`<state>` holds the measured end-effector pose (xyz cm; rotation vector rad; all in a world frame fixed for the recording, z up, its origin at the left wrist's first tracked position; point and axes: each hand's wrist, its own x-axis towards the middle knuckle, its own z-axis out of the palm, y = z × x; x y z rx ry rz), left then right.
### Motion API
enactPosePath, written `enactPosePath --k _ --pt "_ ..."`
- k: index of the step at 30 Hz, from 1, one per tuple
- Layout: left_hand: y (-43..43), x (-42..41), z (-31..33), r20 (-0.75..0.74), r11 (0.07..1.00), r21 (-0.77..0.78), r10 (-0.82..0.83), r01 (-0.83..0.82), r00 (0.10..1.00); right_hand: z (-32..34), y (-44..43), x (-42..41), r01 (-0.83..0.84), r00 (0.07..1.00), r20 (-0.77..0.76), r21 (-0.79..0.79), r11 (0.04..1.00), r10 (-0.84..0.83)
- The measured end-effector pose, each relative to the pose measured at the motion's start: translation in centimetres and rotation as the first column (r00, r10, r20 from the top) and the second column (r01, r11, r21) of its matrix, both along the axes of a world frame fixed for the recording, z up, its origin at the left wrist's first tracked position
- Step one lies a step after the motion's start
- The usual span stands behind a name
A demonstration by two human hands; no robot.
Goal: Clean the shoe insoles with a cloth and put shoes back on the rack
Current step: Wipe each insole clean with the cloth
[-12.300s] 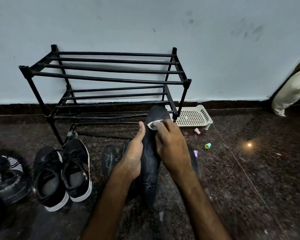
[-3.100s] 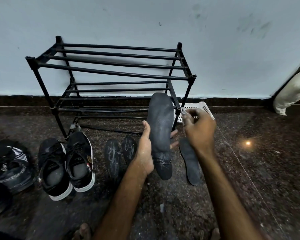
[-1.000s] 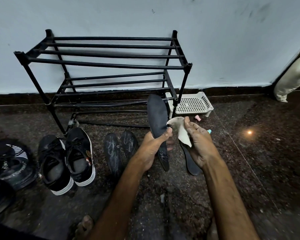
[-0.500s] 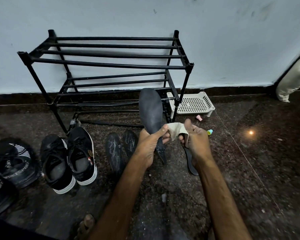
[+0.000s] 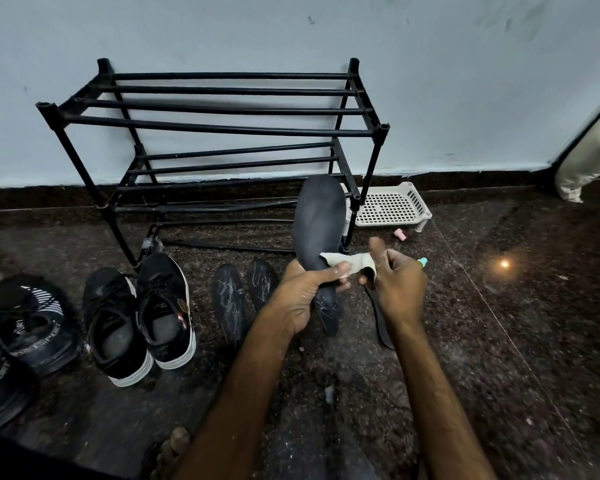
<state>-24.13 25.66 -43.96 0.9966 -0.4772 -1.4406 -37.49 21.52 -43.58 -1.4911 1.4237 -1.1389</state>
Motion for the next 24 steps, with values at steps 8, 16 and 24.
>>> enactPosePath --k 8,16,24 --pt "-0.2 0.7 -0.1 0.164 0.998 -0.035 0.064 -0.059 0.984 0.6 -0.1 -1.2 -0.301 0.953 -0.054 -0.055 0.952 0.298" --pt "0.0 0.7 0.4 0.21 0.995 -0.046 0.099 -0.091 0.973 0.7 0.4 -0.6 -0.478 0.877 -0.089 -0.052 0.877 0.473" --pt "-0.2 0.8 0.0 0.25 0.991 -0.07 0.126 -0.112 0.96 1.4 0.9 0.0 -0.492 0.856 0.163 -0.042 0.87 0.492"
